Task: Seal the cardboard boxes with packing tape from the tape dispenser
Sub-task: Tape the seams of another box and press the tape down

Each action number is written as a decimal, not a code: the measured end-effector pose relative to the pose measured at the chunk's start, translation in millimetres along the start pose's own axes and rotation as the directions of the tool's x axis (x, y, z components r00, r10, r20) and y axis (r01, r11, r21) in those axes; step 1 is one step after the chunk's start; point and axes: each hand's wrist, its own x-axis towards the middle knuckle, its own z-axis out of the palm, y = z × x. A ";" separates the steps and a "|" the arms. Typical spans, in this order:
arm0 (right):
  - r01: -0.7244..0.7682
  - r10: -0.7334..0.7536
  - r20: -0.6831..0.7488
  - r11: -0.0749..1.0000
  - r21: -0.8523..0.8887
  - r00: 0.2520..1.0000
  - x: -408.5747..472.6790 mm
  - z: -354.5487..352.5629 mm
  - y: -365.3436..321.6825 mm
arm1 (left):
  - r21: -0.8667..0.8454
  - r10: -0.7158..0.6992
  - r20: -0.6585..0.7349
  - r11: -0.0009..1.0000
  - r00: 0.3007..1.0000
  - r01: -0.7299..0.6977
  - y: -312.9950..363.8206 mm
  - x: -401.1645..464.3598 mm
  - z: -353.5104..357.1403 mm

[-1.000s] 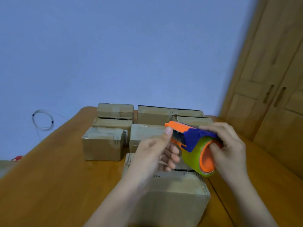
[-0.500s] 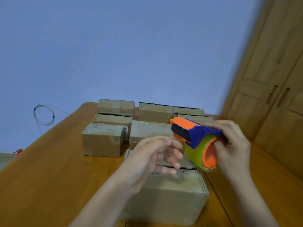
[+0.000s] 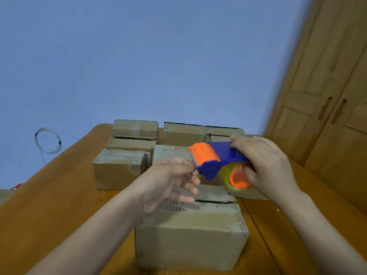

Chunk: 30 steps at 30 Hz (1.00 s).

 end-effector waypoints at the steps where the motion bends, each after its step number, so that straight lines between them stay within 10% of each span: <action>1: 0.013 -0.012 0.022 1.000 -0.006 1.000 1.1 1.2 1.1 | 0.028 0.000 -0.021 1.000 1.000 0.001 -0.2 1.6 -0.5; 6: 0.044 -0.041 0.069 0.998 -0.047 0.997 -1.1 3.3 3.2 | 0.127 0.021 -0.095 0.992 0.995 -0.009 -8.3 5.7 1.3; 14: 0.104 -0.095 0.139 0.993 -0.058 0.986 -3.2 -3.1 8.7 | -0.170 -0.042 -0.028 0.985 0.999 0.037 -15.7 11.2 -3.3; 30: 0.098 -0.113 0.298 0.993 0.067 0.948 -22.5 -21.2 43.2 | 0.070 -0.083 -0.075 0.994 0.994 0.088 -17.2 10.0 -44.2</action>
